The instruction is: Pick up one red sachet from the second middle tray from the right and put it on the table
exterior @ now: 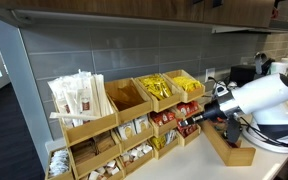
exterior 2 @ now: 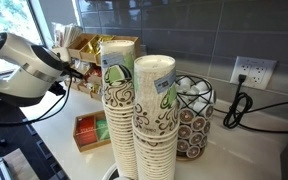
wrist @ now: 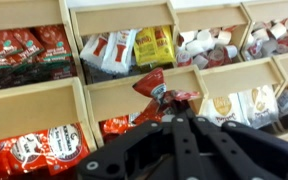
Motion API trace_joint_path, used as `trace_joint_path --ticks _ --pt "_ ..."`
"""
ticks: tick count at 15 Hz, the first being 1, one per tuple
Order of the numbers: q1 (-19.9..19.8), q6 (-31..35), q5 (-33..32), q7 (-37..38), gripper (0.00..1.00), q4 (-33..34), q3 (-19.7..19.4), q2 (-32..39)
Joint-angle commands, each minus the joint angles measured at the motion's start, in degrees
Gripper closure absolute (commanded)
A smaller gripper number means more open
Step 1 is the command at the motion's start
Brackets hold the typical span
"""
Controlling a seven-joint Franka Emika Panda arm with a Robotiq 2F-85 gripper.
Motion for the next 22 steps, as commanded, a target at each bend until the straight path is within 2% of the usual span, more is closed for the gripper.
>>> trace_joint_path --ticks 1,4,9,14,15,16,17,18,19,22 --pt "-0.26 -3.23 -12.14 9.63 1.0 1.53 0.67 1.21" --pt "-1.2 -5.02 -19.6 16.46 1.0 2.64 3.32 3.02" --pt "-3.55 -7.38 -28.57 26.94 1.0 4.19 10.03 6.83" --pt "-8.82 -7.99 -39.17 37.94 1.0 5.43 18.25 9.99" --pt "-10.14 -7.67 -41.42 40.26 0.96 5.59 19.74 9.96" --pt "-11.58 -7.21 -43.8 42.71 0.79 5.81 21.27 9.59" --pt "-13.17 -7.03 -46.13 45.23 0.71 6.01 22.82 9.04" --pt "-14.8 -5.82 -48.26 47.59 0.7 6.31 24.11 7.98" --pt "-16.23 -4.22 -50.02 49.61 0.65 6.77 25.11 6.76" --pt "-19.82 2.58 -54.81 55.92 0.41 9.64 27.61 2.97"
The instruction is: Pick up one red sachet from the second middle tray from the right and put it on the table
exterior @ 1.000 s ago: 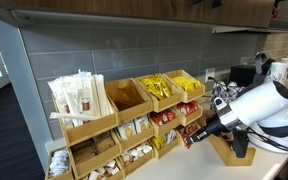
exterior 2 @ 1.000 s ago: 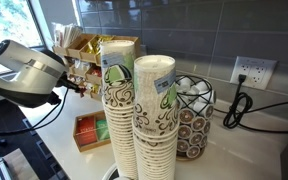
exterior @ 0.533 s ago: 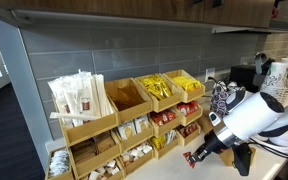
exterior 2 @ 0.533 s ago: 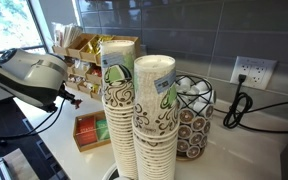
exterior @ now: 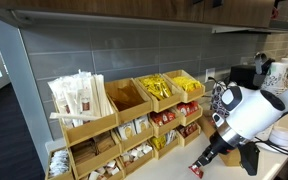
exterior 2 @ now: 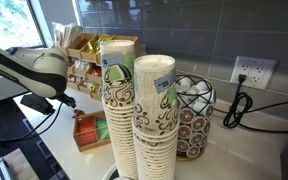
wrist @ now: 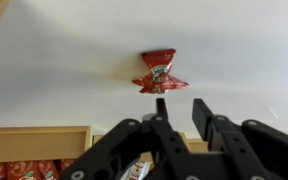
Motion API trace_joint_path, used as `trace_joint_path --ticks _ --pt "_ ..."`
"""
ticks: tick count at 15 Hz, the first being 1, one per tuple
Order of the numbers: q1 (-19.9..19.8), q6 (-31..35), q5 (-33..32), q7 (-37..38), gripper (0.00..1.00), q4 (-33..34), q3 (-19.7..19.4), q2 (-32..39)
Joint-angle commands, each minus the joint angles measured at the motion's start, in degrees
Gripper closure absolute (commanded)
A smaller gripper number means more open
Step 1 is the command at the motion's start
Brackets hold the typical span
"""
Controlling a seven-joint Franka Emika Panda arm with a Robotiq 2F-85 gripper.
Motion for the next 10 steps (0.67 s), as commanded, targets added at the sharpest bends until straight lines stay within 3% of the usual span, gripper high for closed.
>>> trace_joint_path --ticks 1,5,6,9,10 --pt "-4.77 8.73 -6.75 8.74 0.34 3.48 3.49 -6.11" --pt "-6.45 18.52 -8.73 12.66 0.03 8.99 3.04 -11.28" --pt "-3.34 19.77 -10.86 14.71 0.0 10.53 0.17 -11.72" --pt "-3.13 23.77 -13.98 16.97 0.0 13.74 -0.73 -13.71" --pt "-9.16 25.88 -10.82 13.41 0.0 13.49 3.16 -15.43"
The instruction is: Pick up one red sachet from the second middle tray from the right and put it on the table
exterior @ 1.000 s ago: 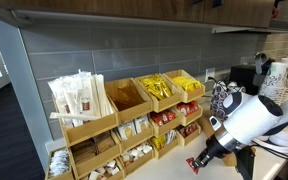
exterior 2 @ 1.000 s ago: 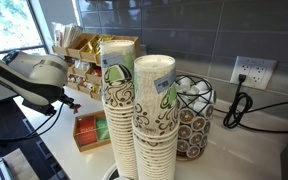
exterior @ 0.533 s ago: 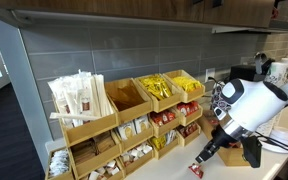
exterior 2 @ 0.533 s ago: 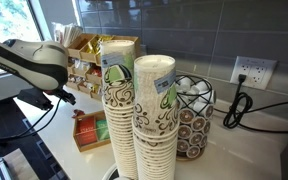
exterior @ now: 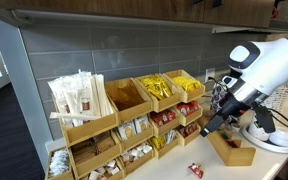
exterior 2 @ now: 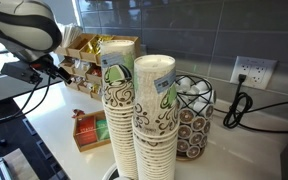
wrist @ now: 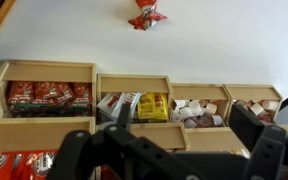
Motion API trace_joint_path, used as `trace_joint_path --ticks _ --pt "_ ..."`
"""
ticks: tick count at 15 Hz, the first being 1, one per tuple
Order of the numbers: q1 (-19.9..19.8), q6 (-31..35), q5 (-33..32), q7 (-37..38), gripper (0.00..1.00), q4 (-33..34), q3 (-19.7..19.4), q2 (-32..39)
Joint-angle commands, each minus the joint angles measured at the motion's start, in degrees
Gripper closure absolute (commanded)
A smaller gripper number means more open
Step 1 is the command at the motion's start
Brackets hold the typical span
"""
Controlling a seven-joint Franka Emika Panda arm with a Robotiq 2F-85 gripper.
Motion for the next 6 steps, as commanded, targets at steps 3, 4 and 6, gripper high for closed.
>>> trace_joint_path --ticks 3,4,6 --pt "-6.43 6.53 -0.01 -0.17 0.0 2.6 3.17 -4.08" --pt "-6.89 6.81 0.01 -0.68 0.0 2.77 3.49 -4.25" --pt "-5.08 5.29 0.01 0.03 0.0 2.65 2.35 -3.46"
